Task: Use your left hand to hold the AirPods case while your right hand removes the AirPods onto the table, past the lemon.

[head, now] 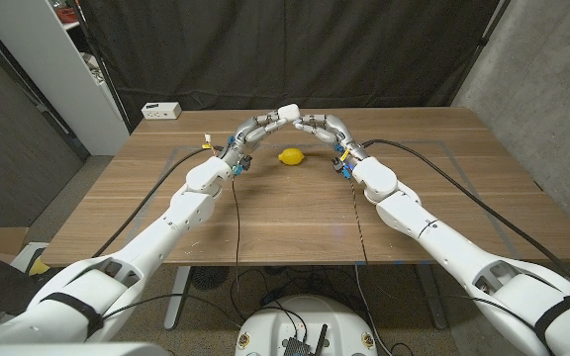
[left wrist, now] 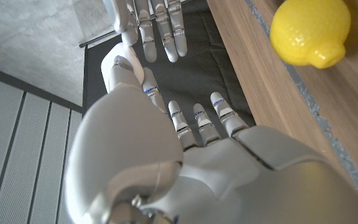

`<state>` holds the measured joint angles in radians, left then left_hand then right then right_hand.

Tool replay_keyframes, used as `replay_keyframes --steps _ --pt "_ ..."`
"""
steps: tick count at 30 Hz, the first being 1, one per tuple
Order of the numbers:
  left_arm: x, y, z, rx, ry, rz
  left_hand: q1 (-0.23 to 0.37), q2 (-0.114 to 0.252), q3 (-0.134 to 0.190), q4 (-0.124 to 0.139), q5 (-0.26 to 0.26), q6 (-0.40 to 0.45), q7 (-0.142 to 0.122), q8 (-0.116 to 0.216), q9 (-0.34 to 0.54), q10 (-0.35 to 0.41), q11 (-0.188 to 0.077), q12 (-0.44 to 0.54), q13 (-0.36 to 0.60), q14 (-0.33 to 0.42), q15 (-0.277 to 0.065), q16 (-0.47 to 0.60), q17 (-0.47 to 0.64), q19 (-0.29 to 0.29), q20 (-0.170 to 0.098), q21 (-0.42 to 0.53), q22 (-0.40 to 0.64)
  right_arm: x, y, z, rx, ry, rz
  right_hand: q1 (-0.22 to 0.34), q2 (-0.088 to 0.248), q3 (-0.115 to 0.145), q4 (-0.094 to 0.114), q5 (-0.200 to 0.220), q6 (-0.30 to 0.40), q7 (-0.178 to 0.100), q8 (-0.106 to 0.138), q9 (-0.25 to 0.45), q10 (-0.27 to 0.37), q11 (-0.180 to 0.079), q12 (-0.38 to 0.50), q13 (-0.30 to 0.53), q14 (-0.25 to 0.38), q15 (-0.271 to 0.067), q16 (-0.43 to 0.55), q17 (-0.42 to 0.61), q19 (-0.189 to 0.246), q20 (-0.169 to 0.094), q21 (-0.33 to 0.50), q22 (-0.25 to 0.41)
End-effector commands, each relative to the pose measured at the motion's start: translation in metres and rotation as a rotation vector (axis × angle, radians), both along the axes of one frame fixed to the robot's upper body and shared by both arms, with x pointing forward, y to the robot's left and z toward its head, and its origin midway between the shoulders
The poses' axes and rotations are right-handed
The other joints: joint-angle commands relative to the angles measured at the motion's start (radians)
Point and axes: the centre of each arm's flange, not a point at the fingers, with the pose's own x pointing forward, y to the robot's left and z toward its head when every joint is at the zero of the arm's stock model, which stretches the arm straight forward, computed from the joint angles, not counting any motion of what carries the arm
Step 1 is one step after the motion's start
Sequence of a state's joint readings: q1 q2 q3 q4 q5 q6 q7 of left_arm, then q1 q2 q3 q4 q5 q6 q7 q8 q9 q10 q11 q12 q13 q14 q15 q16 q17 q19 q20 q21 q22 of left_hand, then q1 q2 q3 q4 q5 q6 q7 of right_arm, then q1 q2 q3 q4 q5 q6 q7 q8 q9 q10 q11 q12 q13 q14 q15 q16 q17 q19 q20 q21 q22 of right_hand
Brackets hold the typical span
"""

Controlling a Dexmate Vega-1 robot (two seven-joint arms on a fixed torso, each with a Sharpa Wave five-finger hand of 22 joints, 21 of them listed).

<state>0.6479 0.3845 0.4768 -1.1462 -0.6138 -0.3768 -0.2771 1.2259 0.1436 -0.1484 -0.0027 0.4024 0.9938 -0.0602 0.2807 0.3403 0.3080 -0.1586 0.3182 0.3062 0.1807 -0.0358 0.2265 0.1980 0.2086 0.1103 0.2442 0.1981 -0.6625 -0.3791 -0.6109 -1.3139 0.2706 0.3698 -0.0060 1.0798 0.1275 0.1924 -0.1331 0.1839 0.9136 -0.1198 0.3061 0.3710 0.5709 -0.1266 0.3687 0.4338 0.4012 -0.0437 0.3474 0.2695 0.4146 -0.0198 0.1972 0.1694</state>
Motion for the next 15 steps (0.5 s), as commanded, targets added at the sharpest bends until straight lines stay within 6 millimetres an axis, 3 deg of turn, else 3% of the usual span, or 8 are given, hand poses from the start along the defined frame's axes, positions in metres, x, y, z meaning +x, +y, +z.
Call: replay_keyframes --steps 1,3,5,7,8,10,13,15 --pt "0.003 0.004 -0.002 -0.024 0.002 -0.037 0.039 0.044 0.019 -0.014 -0.001 0.029 -0.036 0.026 0.053 -0.002 0.0 0.0 0.003 0.005 -0.044 0.002 0.006 0.011 -0.001 0.006 0.005 0.002 -0.009 0.005 -0.067 0.056 0.047 -0.019 -0.004 -0.014 0.005 0.013 -0.061 0.023 -0.036 -0.01 -0.055 0.014 -0.023 0.003 -0.036 -0.16 -0.018 -0.002 -0.003 0.012 -0.003 0.004" --pt "0.001 0.005 -0.001 -0.01 -0.004 -0.03 0.04 0.044 0.02 -0.013 -0.002 0.027 -0.038 0.026 0.055 -0.007 0.001 -0.003 0.003 0.0 -0.04 0.0 0.006 0.009 -0.003 0.006 0.005 0.003 -0.013 0.006 -0.08 0.072 0.059 -0.023 -0.005 -0.017 0.006 0.016 -0.091 0.023 -0.055 -0.017 -0.086 0.017 -0.036 0.005 -0.066 -0.153 -0.03 -0.001 -0.012 0.016 -0.005 0.004" --pt "-0.002 0.006 0.001 0.014 -0.011 -0.027 0.04 0.042 0.021 -0.01 -0.005 0.029 -0.038 0.027 0.058 -0.013 0.002 -0.006 0.003 -0.012 -0.041 -0.005 0.006 0.001 -0.001 0.003 0.006 0.004 -0.017 0.009 -0.09 0.085 0.066 -0.03 -0.008 -0.023 0.009 0.018 -0.125 -0.012 -0.076 -0.025 -0.119 0.024 -0.049 0.007 -0.091 -0.143 -0.039 0.001 -0.023 0.019 -0.007 0.004" --pt "-0.005 0.007 0.003 0.034 -0.021 -0.018 0.041 0.04 0.023 -0.008 -0.007 0.032 -0.036 0.03 0.062 -0.026 0.006 -0.013 0.003 -0.028 -0.037 -0.012 0.006 -0.024 -0.001 -0.007 0.005 0.004 -0.021 0.012 -0.096 0.091 0.068 -0.041 -0.011 -0.031 0.012 0.02 -0.159 -0.015 -0.094 -0.032 -0.151 0.028 -0.061 0.01 -0.12 -0.132 -0.05 0.002 -0.036 0.023 -0.009 0.004" --pt "-0.007 0.007 0.004 0.049 -0.026 -0.016 0.042 0.039 0.024 -0.007 -0.009 0.031 -0.038 0.03 0.064 -0.031 0.011 -0.015 0.003 -0.033 -0.035 -0.014 0.006 -0.032 -0.002 -0.01 0.005 0.004 -0.022 0.014 -0.103 0.092 0.065 -0.044 -0.012 -0.033 0.013 0.021 -0.169 -0.004 -0.099 -0.035 -0.163 0.033 -0.066 0.011 -0.131 -0.131 -0.054 0.003 -0.042 0.026 -0.01 0.004" --pt "-0.01 0.009 0.006 0.067 -0.032 -0.005 0.042 0.038 0.025 -0.005 -0.011 0.031 -0.037 0.031 0.067 -0.039 0.012 -0.019 0.003 -0.045 -0.033 -0.019 0.006 -0.039 -0.003 -0.013 0.004 0.003 -0.025 0.018 -0.113 0.091 0.068 -0.049 -0.015 -0.038 0.014 0.023 -0.191 -0.012 -0.108 -0.039 -0.179 0.034 -0.072 0.013 -0.145 -0.125 -0.059 0.004 -0.045 0.028 -0.009 0.004" --pt "-0.012 0.011 0.007 0.078 -0.03 -0.006 0.042 0.037 0.025 -0.003 -0.013 0.033 -0.039 0.032 0.069 -0.047 0.014 -0.023 0.003 -0.058 -0.03 -0.023 0.006 -0.048 -0.004 -0.017 0.003 0.003 -0.029 0.023 -0.12 0.084 0.066 -0.057 -0.019 -0.044 0.016 0.025 -0.211 0.023 -0.114 -0.044 -0.187 0.037 -0.074 0.016 -0.159 -0.119 -0.064 0.004 -0.052 0.031 -0.009 0.004" --pt "-0.013 0.012 0.007 0.084 -0.026 -0.005 0.041 0.036 0.026 -0.001 -0.014 0.031 -0.038 0.031 0.071 -0.05 0.017 -0.024 0.003 -0.063 -0.025 -0.025 0.006 -0.049 -0.003 -0.017 0.002 0.001 -0.03 0.027 -0.127 0.08 0.067 -0.061 -0.021 -0.047 0.017 0.026 -0.213 0.023 -0.114 -0.046 -0.194 0.04 -0.077 0.016 -0.167 -0.119 -0.068 0.005 -0.054 0.032 -0.009 0.004"
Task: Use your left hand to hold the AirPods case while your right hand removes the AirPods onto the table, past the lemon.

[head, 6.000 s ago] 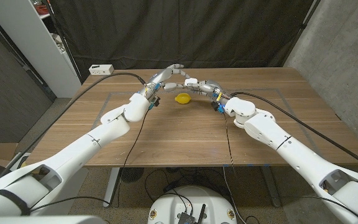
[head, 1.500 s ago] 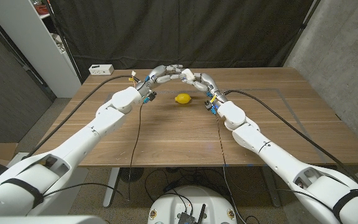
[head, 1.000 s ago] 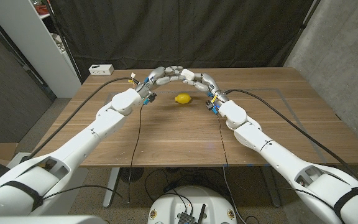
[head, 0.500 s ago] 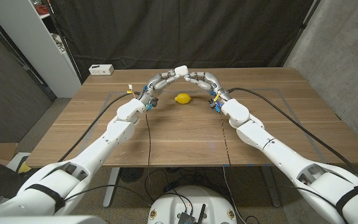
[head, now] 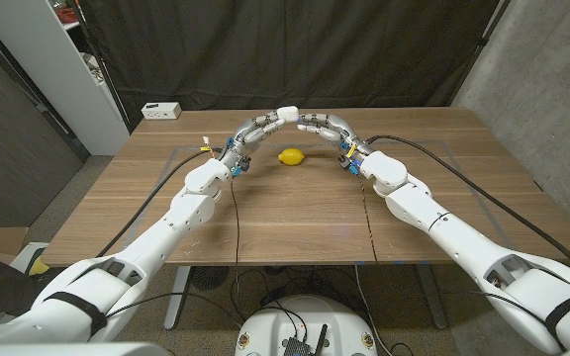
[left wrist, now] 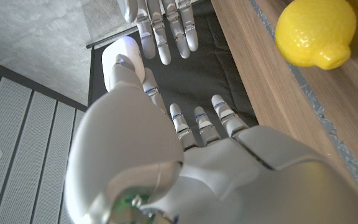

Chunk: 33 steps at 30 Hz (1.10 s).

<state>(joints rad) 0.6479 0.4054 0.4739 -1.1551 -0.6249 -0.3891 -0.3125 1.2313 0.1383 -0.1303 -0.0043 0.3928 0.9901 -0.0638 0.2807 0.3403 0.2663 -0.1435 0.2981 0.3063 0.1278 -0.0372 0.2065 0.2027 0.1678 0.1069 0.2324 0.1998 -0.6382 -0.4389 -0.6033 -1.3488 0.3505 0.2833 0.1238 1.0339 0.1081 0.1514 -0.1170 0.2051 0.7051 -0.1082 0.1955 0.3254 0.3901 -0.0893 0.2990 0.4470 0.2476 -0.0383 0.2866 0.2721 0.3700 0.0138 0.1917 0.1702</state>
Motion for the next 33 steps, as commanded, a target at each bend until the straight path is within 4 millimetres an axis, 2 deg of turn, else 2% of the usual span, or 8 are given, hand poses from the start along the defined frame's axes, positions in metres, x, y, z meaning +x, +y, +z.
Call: replay_keyframes --steps 1,10,18,22,33 --pt "-0.008 0.007 0.002 0.067 -0.003 0.017 0.036 0.042 0.008 0.001 -0.005 0.033 -0.034 0.031 0.072 -0.013 0.006 -0.007 0.002 -0.012 -0.023 -0.006 0.001 -0.01 0.001 -0.006 0.0 -0.003 -0.016 0.019 -0.051 0.008 0.019 -0.016 -0.002 -0.007 0.001 0.005 -0.012 0.008 -0.006 -0.001 -0.017 0.005 -0.008 0.004 -0.015 -0.124 -0.008 0.002 -0.011 -0.001 -0.004 0.003" --pt "-0.01 0.012 0.003 0.08 -0.003 0.041 0.035 0.043 0.011 0.006 -0.01 0.033 -0.033 0.031 0.075 -0.017 0.005 -0.01 0.002 -0.02 -0.023 -0.007 0.001 -0.013 0.003 -0.008 -0.001 -0.012 -0.014 0.03 -0.08 0.003 0.047 -0.035 -0.022 -0.022 0.004 0.008 -0.022 0.002 -0.006 -0.007 -0.038 0.012 -0.014 0.007 -0.031 -0.108 -0.018 0.0 -0.023 0.017 -0.005 0.003" --pt "-0.009 0.015 0.003 0.085 -0.003 0.052 0.035 0.042 0.013 0.009 -0.013 0.032 -0.034 0.029 0.077 -0.016 0.004 -0.01 0.002 -0.02 -0.024 -0.006 0.001 -0.014 0.003 -0.008 -0.002 -0.018 -0.005 0.031 -0.094 0.01 0.074 -0.039 -0.035 -0.027 0.0 0.016 -0.032 0.001 -0.005 -0.012 -0.059 0.017 -0.02 0.009 -0.049 -0.097 -0.032 -0.004 -0.034 0.033 -0.006 0.003" --pt "-0.009 0.015 0.003 0.086 -0.007 0.058 0.035 0.042 0.014 0.011 -0.015 0.031 -0.035 0.029 0.077 -0.015 0.004 -0.01 0.002 -0.02 -0.024 -0.005 0.0 -0.014 0.003 -0.008 -0.003 -0.021 0.002 0.03 -0.091 0.006 0.073 -0.039 -0.039 -0.028 -0.001 0.019 -0.027 0.019 0.0 -0.013 -0.059 0.019 -0.02 0.01 -0.046 -0.095 -0.033 -0.005 -0.035 0.035 -0.005 0.003" --pt "-0.008 0.009 -0.001 0.088 0.003 0.049 0.034 0.042 0.018 0.016 -0.022 0.033 -0.042 0.027 0.077 -0.009 0.003 -0.009 0.001 -0.017 -0.029 -0.003 0.0 -0.013 0.001 -0.008 -0.004 -0.022 0.017 0.02 -0.045 -0.015 0.044 -0.05 -0.046 -0.034 0.001 0.025 -0.033 0.037 0.0 -0.017 -0.044 0.019 -0.012 0.012 -0.023 -0.09 -0.029 -0.006 -0.033 0.044 -0.002 0.003"
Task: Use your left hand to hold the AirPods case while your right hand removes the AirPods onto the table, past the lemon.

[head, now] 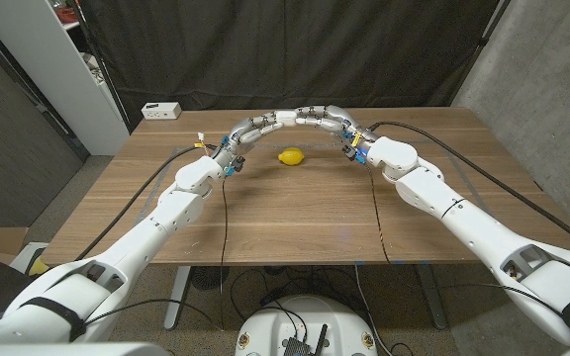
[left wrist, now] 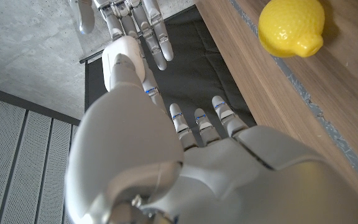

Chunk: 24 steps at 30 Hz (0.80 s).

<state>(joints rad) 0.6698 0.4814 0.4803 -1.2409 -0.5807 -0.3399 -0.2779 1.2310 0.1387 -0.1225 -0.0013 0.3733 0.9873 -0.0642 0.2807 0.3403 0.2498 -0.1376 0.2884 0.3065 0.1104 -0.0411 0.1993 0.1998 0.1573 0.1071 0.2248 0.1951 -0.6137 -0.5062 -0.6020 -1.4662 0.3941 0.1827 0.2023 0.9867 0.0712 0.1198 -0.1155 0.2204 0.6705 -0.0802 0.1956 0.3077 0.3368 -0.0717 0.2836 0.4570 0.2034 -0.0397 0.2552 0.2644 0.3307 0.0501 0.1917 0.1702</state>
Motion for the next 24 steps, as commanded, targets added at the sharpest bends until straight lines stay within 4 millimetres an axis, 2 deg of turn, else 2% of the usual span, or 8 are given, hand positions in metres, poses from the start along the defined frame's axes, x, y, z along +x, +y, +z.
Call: replay_keyframes --steps 1,10,12,18,20,24 --pt "0.0 -0.0043 -0.0029 0.006 0.007 -0.002 0.035 0.041 0.01 0.014 -0.003 0.035 -0.041 0.027 0.078 0.008 -0.003 0.0 0.001 0.0 -0.025 0.004 0.003 -0.003 0.001 0.0 0.001 -0.004 0.0164 -0.0073 0.042 -0.022 -0.01 -0.002 -0.009 -0.002 -0.001 0.01 0.004 0.008 0.001 0.0 0.013 0.001 0.005 0.003 0.024 -0.091 0.003 0.001 0.009 0.008 -0.001 0.003" --pt "-0.002 -0.0075 -0.0049 0.006 0.007 -0.004 0.034 0.039 0.014 0.019 -0.012 0.04 -0.042 0.026 0.079 0.006 -0.003 -0.002 0.001 -0.003 -0.026 0.004 0.002 -0.003 0.001 -0.001 0.0 -0.0045 0.0186 -0.0085 0.082 -0.046 -0.005 0.01 0.003 0.006 -0.007 0.018 0.056 -0.01 0.021 -0.006 0.051 -0.011 0.022 0.006 0.059 -0.104 0.013 0.0 0.025 0.001 0.005 0.003" --pt "-0.0024 -0.0081 -0.0055 0.006 0.006 -0.004 0.035 0.039 0.015 0.02 -0.014 0.037 -0.041 0.025 0.079 0.006 -0.001 -0.003 0.001 -0.003 -0.024 0.004 0.002 -0.003 0.003 -0.001 0.0 -0.0051 0.0187 -0.0087 0.09 -0.05 -0.009 0.021 0.01 0.011 -0.011 0.02 0.09 -0.017 0.033 -0.008 0.07 -0.011 0.03 0.007 0.072 -0.117 0.017 0.0 0.032 -0.003 0.007 0.002" --pt "-0.0029 -0.0087 -0.0061 0.002 0.005 -0.005 0.035 0.038 0.017 0.022 -0.019 0.039 -0.044 0.024 0.079 0.008 -0.001 -0.003 0.001 -0.003 -0.027 0.004 0.001 -0.002 0.001 0.0 0.0 -0.0055 0.0191 -0.0099 0.102 -0.059 -0.011 0.045 0.019 0.019 -0.023 0.023 0.139 -0.021 0.051 -0.006 0.11 -0.022 0.047 0.008 0.098 -0.131 0.026 -0.002 0.045 -0.011 0.009 0.002" --pt "-0.0029 -0.0089 -0.0061 0.002 0.006 -0.006 0.036 0.037 0.018 0.022 -0.02 0.041 -0.044 0.024 0.079 0.008 -0.002 -0.003 0.001 -0.003 -0.028 0.004 0.001 -0.002 0.0 0.0 0.0 -0.0054 0.0196 -0.0106 0.103 -0.06 -0.012 0.053 0.02 0.022 -0.027 0.023 0.146 -0.015 0.054 -0.005 0.112 -0.024 0.047 0.007 0.102 -0.134 0.027 -0.002 0.046 -0.012 0.009 0.002" --pt "-0.0028 -0.0097 -0.0063 0.0 0.008 -0.009 0.036 0.038 0.02 0.025 -0.024 0.038 -0.044 0.023 0.08 0.007 0.003 -0.004 0.001 -0.003 -0.028 0.004 0.001 -0.002 0.0 0.0 0.0 -0.005 0.0199 -0.012 0.106 -0.063 -0.016 0.073 0.029 0.03 -0.034 0.025 0.161 -0.021 0.061 -0.001 0.122 -0.036 0.05 0.008 0.109 -0.144 0.029 -0.002 0.049 -0.02 0.009 0.002"
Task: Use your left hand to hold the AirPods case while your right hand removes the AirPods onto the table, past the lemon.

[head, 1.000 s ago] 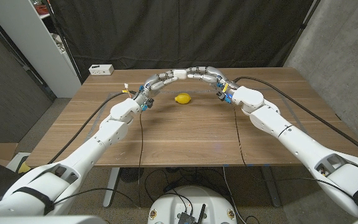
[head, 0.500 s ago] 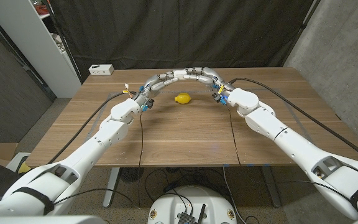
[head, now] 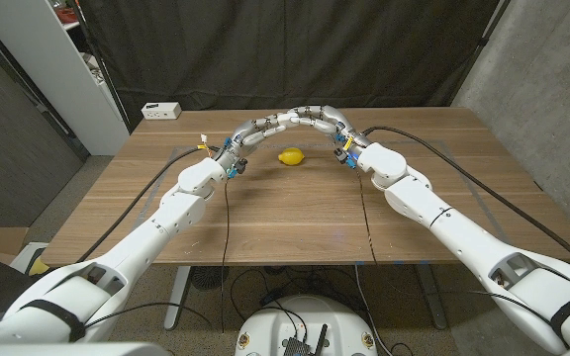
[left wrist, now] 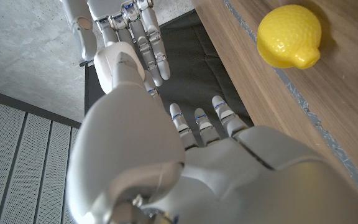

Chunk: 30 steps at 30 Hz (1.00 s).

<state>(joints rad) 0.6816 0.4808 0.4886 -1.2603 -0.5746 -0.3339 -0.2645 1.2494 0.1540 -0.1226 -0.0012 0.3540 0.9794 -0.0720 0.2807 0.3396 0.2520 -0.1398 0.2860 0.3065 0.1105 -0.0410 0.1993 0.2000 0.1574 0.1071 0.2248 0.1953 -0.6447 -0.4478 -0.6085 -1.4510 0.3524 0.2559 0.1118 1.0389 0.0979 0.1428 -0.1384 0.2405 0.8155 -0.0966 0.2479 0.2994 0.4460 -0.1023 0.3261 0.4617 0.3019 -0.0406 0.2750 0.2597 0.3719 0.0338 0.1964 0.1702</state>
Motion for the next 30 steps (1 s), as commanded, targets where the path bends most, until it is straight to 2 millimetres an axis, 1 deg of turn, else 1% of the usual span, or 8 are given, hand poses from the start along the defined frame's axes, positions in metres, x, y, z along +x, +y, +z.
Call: replay_keyframes --steps 1,7,16,17,22,25,28,30 --pt "-0.001 -0.003 -0.001 -0.003 0.003 -0.006 0.017 0.023 0.021 0.025 -0.005 0.045 -0.036 0.022 0.081 0.004 0.006 -0.002 0.001 -0.003 -0.027 0.005 0.001 -0.002 0.001 0.0 -0.001 0.0 0.002 -0.004 0.022 -0.016 -0.011 0.024 0.005 0.008 -0.011 0.004 0.023 -0.007 0.011 0.008 0.016 -0.006 0.009 0.004 0.012 -0.144 0.011 0.003 0.009 -0.006 0.004 0.002" --pt "-0.001 -0.003 -0.002 0.001 0.008 -0.014 0.018 0.023 0.024 0.027 -0.011 0.049 -0.039 0.025 0.085 0.006 0.006 -0.002 0.001 -0.002 -0.031 0.005 0.0 -0.001 -0.003 0.0 -0.001 0.001 0.0 -0.006 0.026 -0.012 -0.018 0.038 0.018 0.015 -0.012 0.003 0.038 -0.013 0.018 0.012 0.024 -0.016 0.012 0.004 0.018 -0.154 0.014 0.005 0.011 -0.012 0.003 0.002" --pt "-0.002 -0.003 -0.003 0.022 0.005 -0.008 0.019 0.025 0.032 0.031 -0.023 0.04 -0.03 0.022 0.09 -0.003 0.02 -0.007 0.001 -0.008 -0.021 0.003 0.0 -0.004 0.001 -0.001 -0.001 0.002 -0.002 -0.002 0.007 -0.01 -0.025 0.021 0.047 0.009 0.013 -0.014 0.108 -0.02 0.038 0.011 0.078 -0.027 0.027 0.0 0.035 -0.16 0.031 0.015 0.01 -0.015 0.001 0.003" --pt "-0.002 -0.003 -0.004 0.024 0.004 -0.007 0.019 0.026 0.033 0.031 -0.023 0.039 -0.031 0.022 0.091 -0.003 0.019 -0.007 0.001 -0.008 -0.02 0.003 0.0 -0.004 0.002 -0.001 -0.001 0.002 -0.002 -0.002 0.004 -0.01 -0.027 0.015 0.051 0.007 0.018 -0.018 0.125 -0.027 0.043 0.011 0.085 -0.027 0.029 -0.001 0.036 -0.159 0.033 0.017 0.01 -0.014 0.001 0.003" --pt "-0.003 -0.003 -0.004 0.049 -0.005 0.011 0.017 0.028 0.036 0.034 -0.027 0.035 -0.032 0.022 0.095 -0.007 0.021 -0.008 0.001 -0.01 -0.018 0.003 0.001 -0.004 0.003 -0.001 -0.001 0.004 -0.003 0.002 -0.017 -0.004 -0.024 -0.01 0.063 -0.001 0.037 -0.028 0.157 -0.011 0.05 0.01 0.101 -0.028 0.033 -0.003 0.042 -0.159 0.042 0.025 0.009 -0.016 0.0 0.003" --pt "-0.004 -0.003 -0.003 0.071 -0.014 0.026 0.017 0.029 0.037 0.035 -0.029 0.033 -0.033 0.022 0.096 -0.009 0.02 -0.009 0.001 -0.012 -0.018 0.002 0.001 -0.004 0.003 -0.001 -0.001 0.005 -0.004 0.006 -0.034 0.002 -0.019 -0.054 0.078 -0.01 0.069 -0.037 0.173 -0.002 0.055 0.013 0.107 -0.03 0.035 -0.003 0.046 -0.151 0.05 0.034 0.009 -0.015 0.0 0.003" --pt "-0.005 -0.002 -0.003 0.075 -0.017 0.032 0.016 0.029 0.039 0.036 -0.031 0.032 -0.035 0.022 0.098 -0.009 0.019 -0.01 0.001 -0.013 -0.017 0.003 0.001 -0.005 0.004 -0.001 -0.001 0.006 -0.005 0.008 -0.046 0.005 -0.018 -0.078 0.082 -0.014 0.087 -0.041 0.19 0.007 0.06 0.015 0.114 -0.028 0.036 -0.004 0.046 -0.153 0.051 0.037 0.009 -0.013 0.0 0.003" --pt "-0.005 -0.002 -0.002 0.079 -0.019 0.038 0.016 0.028 0.039 0.037 -0.032 0.032 -0.034 0.023 0.1 -0.011 0.019 -0.011 0.001 -0.012 -0.017 0.003 0.001 -0.005 0.004 -0.001 -0.001 0.006 -0.005 0.009 -0.051 0.007 -0.018 -0.082 0.081 -0.014 0.09 -0.042 0.201 0.006 0.063 0.015 0.118 -0.029 0.037 -0.005 0.048 -0.155 0.051 0.037 0.01 -0.013 0.001 0.003"
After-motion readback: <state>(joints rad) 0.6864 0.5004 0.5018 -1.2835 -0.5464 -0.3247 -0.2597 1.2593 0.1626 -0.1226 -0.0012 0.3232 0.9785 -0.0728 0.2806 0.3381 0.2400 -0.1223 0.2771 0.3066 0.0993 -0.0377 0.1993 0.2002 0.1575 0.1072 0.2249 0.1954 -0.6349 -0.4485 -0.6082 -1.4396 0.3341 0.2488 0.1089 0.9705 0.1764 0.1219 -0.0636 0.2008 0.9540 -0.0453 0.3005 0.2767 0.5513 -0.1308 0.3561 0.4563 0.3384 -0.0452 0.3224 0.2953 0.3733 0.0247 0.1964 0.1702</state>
